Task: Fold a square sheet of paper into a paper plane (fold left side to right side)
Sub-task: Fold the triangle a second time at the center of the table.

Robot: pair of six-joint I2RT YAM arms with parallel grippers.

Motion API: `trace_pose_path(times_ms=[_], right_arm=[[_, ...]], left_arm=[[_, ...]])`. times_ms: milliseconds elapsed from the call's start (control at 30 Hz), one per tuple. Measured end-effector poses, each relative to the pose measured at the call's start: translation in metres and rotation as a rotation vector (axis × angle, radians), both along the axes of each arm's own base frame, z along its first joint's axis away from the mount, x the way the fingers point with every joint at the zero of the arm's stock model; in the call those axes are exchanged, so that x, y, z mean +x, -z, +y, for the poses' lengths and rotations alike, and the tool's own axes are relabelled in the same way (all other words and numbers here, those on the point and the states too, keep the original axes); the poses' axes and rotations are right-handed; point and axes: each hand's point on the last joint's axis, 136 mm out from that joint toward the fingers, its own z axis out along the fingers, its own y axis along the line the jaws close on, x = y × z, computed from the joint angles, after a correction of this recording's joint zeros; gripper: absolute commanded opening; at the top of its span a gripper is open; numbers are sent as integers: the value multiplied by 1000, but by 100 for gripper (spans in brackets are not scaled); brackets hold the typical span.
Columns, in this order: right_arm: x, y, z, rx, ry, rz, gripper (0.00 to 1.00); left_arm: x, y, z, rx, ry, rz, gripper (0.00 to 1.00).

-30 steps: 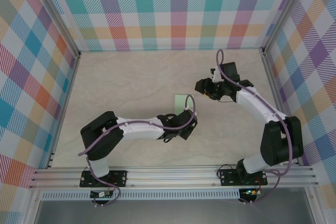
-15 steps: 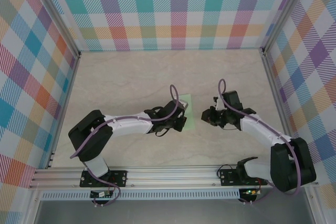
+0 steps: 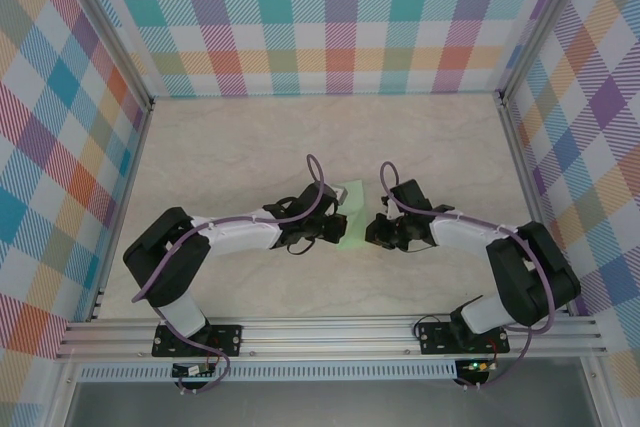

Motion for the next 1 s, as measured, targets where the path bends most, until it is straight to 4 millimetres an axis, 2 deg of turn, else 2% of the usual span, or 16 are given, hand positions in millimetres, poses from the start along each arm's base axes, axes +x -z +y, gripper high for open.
trace_pose_path(times_ms=[600, 1000], right_arm=[[2, 20, -6, -91, 3, 42, 12], [4, 20, -2, -106, -20, 41, 12]], left_arm=[[8, -8, 10, -7, -30, -4, 1], [9, -2, 18, 31, -30, -3, 2]])
